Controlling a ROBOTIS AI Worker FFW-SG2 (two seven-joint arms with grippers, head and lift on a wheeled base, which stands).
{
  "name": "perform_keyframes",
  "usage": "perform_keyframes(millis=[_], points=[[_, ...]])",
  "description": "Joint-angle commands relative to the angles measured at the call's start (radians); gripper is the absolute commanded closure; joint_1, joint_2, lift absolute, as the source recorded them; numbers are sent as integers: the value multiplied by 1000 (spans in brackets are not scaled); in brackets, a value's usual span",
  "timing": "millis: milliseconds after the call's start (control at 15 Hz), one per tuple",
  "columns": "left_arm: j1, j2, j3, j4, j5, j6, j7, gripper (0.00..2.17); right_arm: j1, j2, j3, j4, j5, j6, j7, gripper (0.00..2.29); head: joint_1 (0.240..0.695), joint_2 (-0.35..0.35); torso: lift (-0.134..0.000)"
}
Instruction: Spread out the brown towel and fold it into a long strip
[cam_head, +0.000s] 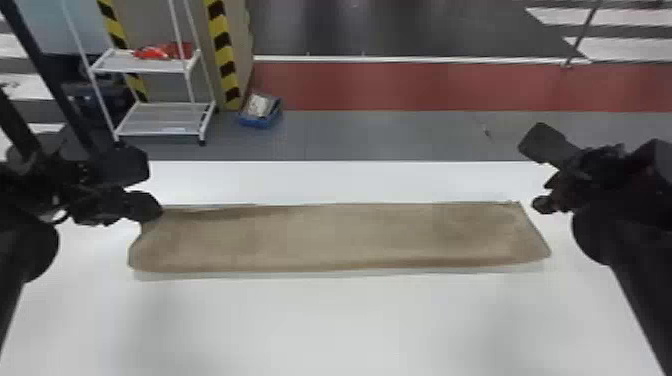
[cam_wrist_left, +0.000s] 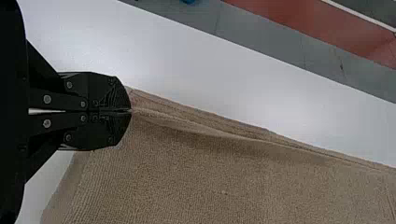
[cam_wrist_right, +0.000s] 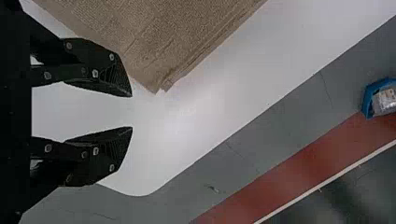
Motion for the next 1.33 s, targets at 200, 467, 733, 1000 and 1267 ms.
perform_keyframes(millis=[200, 467, 733, 1000, 1267], points=[[8, -4, -1, -3, -1, 0, 2, 2101, 74, -6, -27, -130, -17, 81, -7, 87, 695, -23, -123], [31, 1, 2, -38, 62, 199, 33, 971, 163, -18, -82, -266, -36, 114, 28, 87, 695, -22, -123], [106, 3, 88, -192, 133, 298, 36, 6, 260, -22, -149, -383, -57, 123, 52, 90, 695, -9, -123], [220, -22, 223, -357, 246, 307, 45, 49, 318, -26, -200, -430, -68, 120, 53, 90, 695, 1, -123], [341, -68, 306, -439, 360, 337, 132, 60, 369, -26, -172, -438, -56, 41, 42, 113, 695, 5, -123]])
